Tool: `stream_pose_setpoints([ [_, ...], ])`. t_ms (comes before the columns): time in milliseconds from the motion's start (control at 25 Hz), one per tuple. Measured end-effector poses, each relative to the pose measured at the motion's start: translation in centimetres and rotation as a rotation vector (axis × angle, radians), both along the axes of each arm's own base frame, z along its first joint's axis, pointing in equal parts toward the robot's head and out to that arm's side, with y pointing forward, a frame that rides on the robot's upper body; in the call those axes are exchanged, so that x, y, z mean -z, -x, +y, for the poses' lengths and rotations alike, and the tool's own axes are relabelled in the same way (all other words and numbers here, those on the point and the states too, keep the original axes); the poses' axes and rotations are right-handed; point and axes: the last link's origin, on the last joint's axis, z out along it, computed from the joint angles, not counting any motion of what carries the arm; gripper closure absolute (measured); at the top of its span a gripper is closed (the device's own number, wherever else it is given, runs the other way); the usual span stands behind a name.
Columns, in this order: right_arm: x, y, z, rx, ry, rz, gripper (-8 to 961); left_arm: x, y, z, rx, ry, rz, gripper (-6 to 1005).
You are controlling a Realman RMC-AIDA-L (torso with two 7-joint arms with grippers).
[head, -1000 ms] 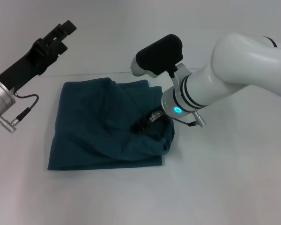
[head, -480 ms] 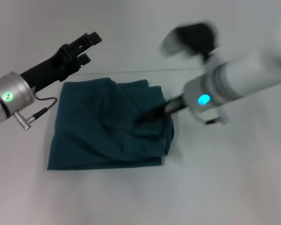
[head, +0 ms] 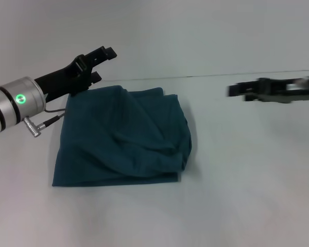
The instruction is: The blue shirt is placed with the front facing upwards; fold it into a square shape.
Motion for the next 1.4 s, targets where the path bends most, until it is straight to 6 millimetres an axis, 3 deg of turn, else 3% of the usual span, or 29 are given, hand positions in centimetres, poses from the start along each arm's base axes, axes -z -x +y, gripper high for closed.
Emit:
stream_pose_setpoints([
  [320,-3.5,-4.2,-2.4,-0.057,-0.108,0.157,309,0.1,0.0,-0.4,0.008,0.071,0.011,81],
  [600,-5.1,-7.0,-4.6,-0.081,-0.149,0.241,308,1.1,0.9,-2.6,0.001,0.238,0.017,84],
  [920,-5.8,-7.6,-4.7,-0.082,-0.159,0.216,308,3.9,1.6,-3.0,-0.139,0.308,0.034,88],
  [1400,-6.5,-8.0,-4.8,-0.067,-0.176,0.211,307,6.0,2.8,-3.4,-0.288,0.328,0.020,94],
])
